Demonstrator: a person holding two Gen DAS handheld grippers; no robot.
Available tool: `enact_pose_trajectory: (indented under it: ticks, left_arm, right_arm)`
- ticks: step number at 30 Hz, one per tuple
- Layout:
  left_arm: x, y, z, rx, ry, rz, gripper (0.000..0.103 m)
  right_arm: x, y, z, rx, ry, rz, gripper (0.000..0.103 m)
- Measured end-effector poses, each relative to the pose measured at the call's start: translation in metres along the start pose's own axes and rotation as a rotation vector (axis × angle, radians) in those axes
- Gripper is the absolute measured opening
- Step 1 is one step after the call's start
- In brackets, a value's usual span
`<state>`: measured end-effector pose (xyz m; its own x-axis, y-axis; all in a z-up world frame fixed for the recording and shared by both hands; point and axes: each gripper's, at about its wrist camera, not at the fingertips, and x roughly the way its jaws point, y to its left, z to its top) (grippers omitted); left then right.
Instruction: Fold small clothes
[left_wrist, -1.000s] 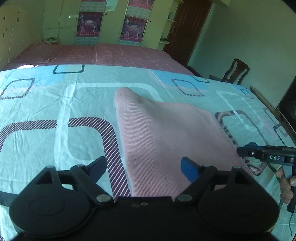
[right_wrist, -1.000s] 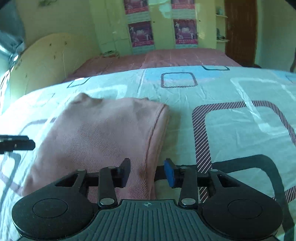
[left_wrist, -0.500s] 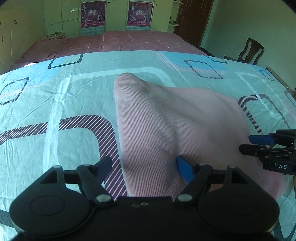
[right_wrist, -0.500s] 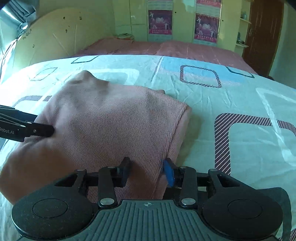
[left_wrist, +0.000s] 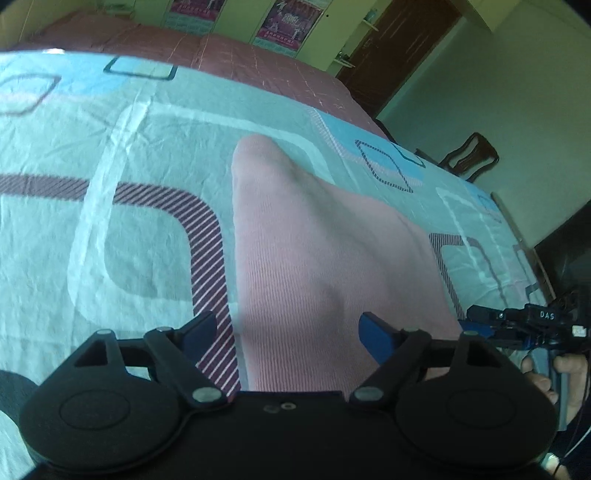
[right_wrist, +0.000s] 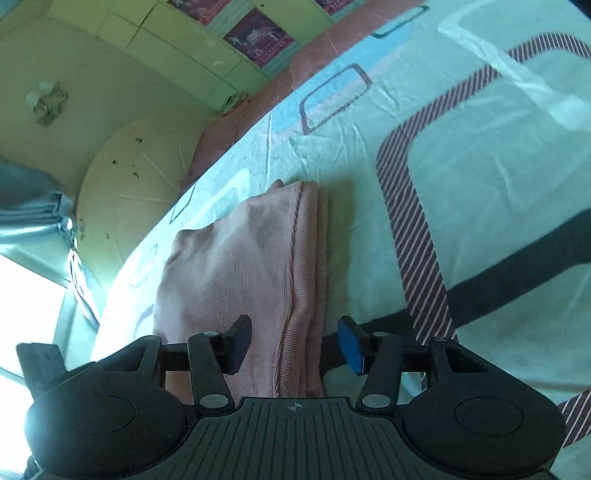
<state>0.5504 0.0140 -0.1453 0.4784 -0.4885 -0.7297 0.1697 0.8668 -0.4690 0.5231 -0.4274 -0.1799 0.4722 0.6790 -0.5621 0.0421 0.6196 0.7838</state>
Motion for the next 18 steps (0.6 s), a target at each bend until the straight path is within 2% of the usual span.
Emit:
enact_pose_trajectory:
  ticks: [2,6,11,13,14,15,17,18]
  left_arm:
    - [0.007,0.009,-0.003,-0.048,0.029,-0.033,0.076]
    - [0.011,0.015,-0.004,-0.088,0.027,-0.063,0.075]
    - [0.017,0.009,0.002,-0.073,0.036,-0.043,0.072]
    - [0.022,0.004,0.006,-0.063,0.044,-0.034,0.069]
    - [0.026,0.001,0.008,-0.063,0.052,-0.04,0.061]
    - [0.029,-0.002,0.01,-0.066,0.056,-0.027,0.059]
    - [0.034,-0.011,0.012,-0.043,0.059,0.011,0.054]
    - [0.035,-0.018,0.014,-0.023,0.06,0.039,0.049]
  right_arm:
    - [0.004,-0.012,0.004,0.05,0.033,0.041,0.051]
    - [0.011,-0.026,0.009,0.1,0.075,0.108,0.051]
    - [0.032,-0.02,0.02,0.046,0.148,0.163,0.051]
    - [0.047,-0.011,0.024,0.009,0.183,0.166,0.051]
    - [0.054,-0.005,0.024,-0.01,0.191,0.164,0.051]
    - [0.059,0.003,0.024,-0.037,0.194,0.154,0.051]
    - [0.066,0.021,0.022,-0.114,0.187,0.11,0.051]
    - [0.067,0.032,0.019,-0.167,0.176,0.058,0.048]
